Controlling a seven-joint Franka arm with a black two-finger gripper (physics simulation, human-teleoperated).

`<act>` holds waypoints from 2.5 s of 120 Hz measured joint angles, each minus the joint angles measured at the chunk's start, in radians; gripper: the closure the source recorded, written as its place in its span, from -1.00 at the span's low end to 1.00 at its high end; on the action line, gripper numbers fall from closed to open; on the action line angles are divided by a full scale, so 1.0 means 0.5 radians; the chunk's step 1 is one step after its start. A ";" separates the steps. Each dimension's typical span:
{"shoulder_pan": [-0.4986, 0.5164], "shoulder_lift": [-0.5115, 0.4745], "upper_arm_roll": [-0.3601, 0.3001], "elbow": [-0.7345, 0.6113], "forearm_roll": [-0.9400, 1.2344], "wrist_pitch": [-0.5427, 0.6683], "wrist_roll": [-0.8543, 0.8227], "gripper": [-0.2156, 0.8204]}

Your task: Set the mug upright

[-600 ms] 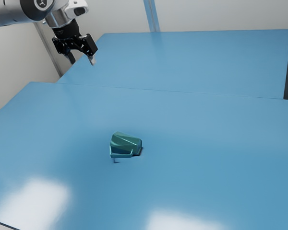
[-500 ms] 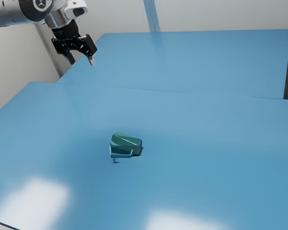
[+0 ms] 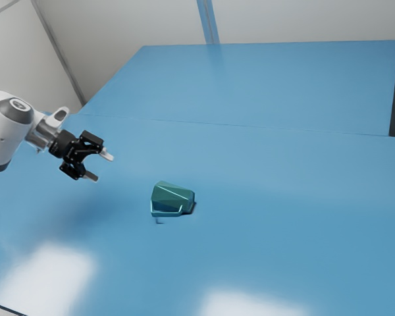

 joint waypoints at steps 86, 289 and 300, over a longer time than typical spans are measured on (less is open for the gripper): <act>-0.399 0.178 0.010 -0.317 -0.894 0.173 1.150 -0.55; -0.680 0.198 -0.191 0.452 0.843 0.489 0.969 0.92; -0.704 0.221 -0.218 0.459 1.241 0.537 0.784 0.93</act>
